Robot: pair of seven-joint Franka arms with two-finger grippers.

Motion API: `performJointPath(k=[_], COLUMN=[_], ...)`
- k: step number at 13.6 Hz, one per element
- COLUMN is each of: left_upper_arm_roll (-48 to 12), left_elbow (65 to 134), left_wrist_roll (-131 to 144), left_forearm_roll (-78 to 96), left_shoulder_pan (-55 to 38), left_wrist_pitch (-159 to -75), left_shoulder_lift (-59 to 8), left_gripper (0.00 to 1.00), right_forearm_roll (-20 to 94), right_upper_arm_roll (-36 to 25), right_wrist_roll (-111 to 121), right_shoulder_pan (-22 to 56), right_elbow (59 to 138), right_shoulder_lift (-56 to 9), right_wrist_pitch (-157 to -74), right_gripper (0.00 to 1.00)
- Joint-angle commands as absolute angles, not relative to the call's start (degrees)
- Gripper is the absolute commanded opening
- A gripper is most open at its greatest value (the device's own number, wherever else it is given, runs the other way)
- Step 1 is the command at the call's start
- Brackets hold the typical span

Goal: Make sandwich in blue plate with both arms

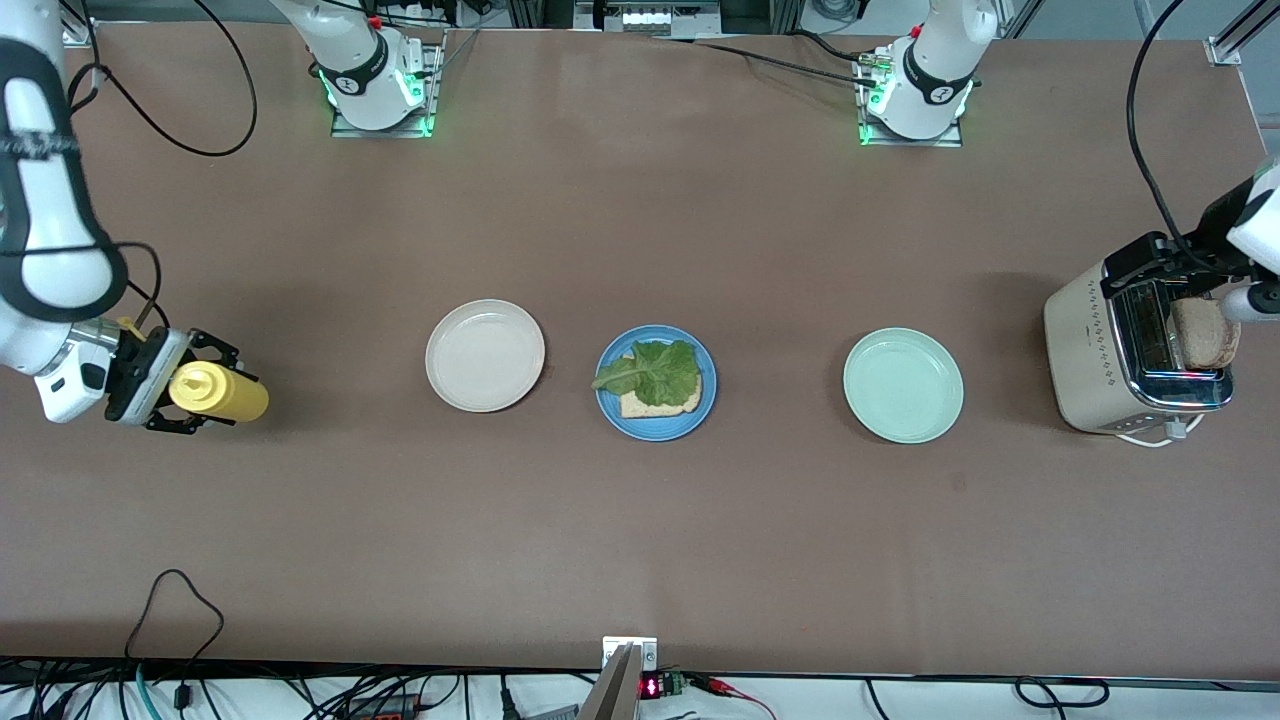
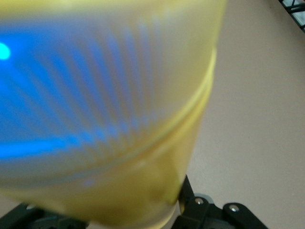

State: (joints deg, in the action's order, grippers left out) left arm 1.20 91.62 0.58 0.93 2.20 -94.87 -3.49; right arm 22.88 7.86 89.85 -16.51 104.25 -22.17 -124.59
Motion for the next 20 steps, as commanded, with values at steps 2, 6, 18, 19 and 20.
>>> performJointPath(k=[2, 6, 18, 19, 20], left_upper_arm_roll=[1.58, 1.67, 1.85, 1.85, 1.85], left_elbow=[92.64, 92.55, 90.7, 89.92, 89.65], left_wrist_roll=[-0.97, -0.97, -11.92, -15.35, -19.64], left_forearm_roll=[3.52, 3.52, 2.9, 2.64, 1.68], left_shoulder_pan=[4.3, 4.48, 16.5, 17.65, 18.88], left_wrist_pitch=[-95.19, -95.01, -96.15, -98.07, -100.09], left_shoulder_lift=[-3.34, -4.04, -14.93, -16.25, -17.74], left_gripper=[1.0, 1.0, 1.0, 1.0, 1.0], right_forearm_roll=[11.63, 2.22, -22.06, -22.15, -23.37], right_upper_arm_roll=[7.65, 7.65, 7.12, 7.03, 6.94], right_wrist_roll=[70.81, 52.17, 17.59, 16.53, 15.48], right_shoulder_pan=[-7.76, 3.22, 28.9, 30.05, 31.02], right_elbow=[107.66, 107.58, 106.44, 106.17, 105.82], right_shoulder_lift=[-14.17, -12.04, -20.29, -21.61, -22.67], right_wrist_pitch=[-124.19, -121.48, -116.11, -115.93, -115.93], right_gripper=[0.0, 0.0, 0.0, 0.0, 0.0])
